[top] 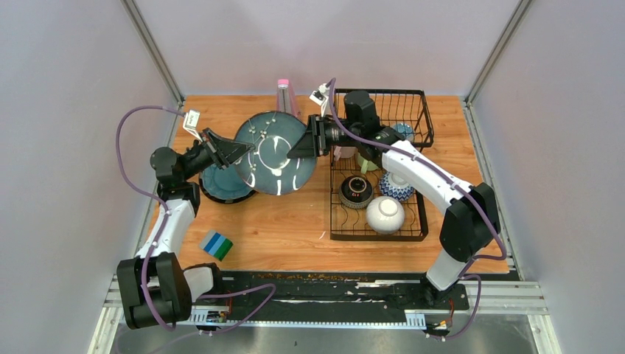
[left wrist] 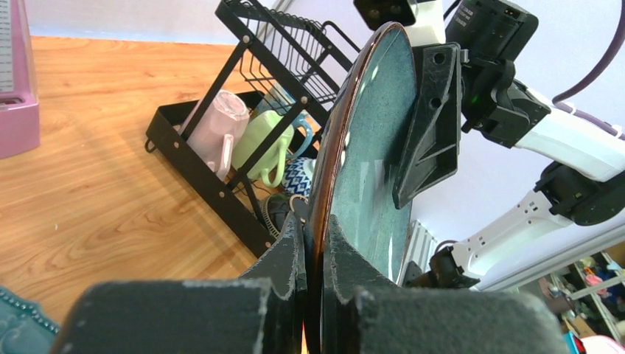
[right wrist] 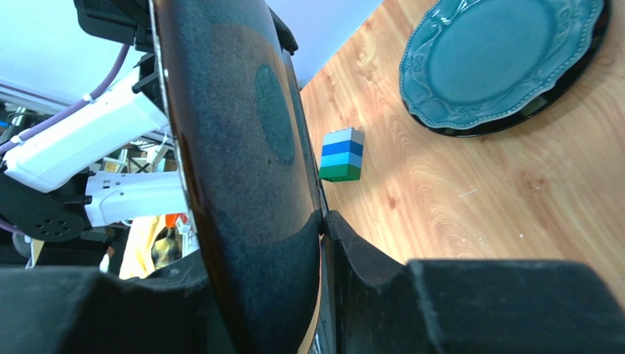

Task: Load the mixed dishes into the dish rack
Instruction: Pick up the plate at the center of the board.

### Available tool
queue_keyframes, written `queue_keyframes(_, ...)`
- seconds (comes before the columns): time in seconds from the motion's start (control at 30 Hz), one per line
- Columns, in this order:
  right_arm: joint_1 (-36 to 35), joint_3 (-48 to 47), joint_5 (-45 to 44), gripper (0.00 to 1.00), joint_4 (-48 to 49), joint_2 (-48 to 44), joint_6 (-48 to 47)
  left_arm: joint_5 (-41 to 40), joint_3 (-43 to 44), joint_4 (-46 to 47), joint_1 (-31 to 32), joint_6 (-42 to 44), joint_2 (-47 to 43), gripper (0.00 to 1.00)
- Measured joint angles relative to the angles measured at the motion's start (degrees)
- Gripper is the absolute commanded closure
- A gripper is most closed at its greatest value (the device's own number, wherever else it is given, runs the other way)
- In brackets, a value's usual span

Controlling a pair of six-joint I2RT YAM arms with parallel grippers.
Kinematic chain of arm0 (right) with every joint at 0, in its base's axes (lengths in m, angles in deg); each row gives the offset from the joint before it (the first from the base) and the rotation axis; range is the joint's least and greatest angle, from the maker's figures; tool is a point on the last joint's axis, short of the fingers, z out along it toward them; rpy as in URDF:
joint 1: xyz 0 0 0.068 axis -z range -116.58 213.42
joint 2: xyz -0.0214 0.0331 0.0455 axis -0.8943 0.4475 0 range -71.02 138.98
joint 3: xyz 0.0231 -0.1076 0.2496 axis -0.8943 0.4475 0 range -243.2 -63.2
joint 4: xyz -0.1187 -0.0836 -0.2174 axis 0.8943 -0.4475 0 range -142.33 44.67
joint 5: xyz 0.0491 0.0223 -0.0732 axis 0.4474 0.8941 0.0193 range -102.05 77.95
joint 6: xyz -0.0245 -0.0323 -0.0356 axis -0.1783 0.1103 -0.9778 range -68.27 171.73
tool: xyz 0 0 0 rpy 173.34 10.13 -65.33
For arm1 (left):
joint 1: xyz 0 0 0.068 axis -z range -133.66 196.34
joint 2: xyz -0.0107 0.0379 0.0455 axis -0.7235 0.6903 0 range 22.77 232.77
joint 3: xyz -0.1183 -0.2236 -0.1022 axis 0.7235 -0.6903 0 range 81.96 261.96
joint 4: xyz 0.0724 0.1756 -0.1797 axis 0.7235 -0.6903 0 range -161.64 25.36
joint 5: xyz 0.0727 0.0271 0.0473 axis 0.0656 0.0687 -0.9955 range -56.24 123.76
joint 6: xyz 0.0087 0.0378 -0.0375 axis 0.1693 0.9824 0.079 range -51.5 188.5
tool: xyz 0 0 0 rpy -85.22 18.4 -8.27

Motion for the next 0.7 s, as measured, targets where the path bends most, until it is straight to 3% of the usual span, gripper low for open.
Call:
queue_keyframes(0.17, -0.09, 0.35, 1.62, 0.67, 1.07, 0.00, 0.72, 0.22, -0.02, 1.36, 0.09, -1.18, 0.11, 1.00)
queue_keyframes(0.33, -0.09, 0.76, 1.88, 0.79, 2.25, 0.00, 0.09, 0.42, -0.02, 2.40, 0.09, -3.21, 0.70, 1.00)
queue_keyframes(0.5, 0.09, 2.47, 2.10, 0.83, 3.69, -0.02, 0.26, 0.44, -0.72, 1.57, 0.09, -2.99, 1.09, 1.00)
queue_keyframes(0.7, 0.72, 4.17, 3.26, 0.56, 6.05, -0.17, 2.19, -0.59, -0.98, -0.50, 0.44, -1.60, 1.07, 1.00)
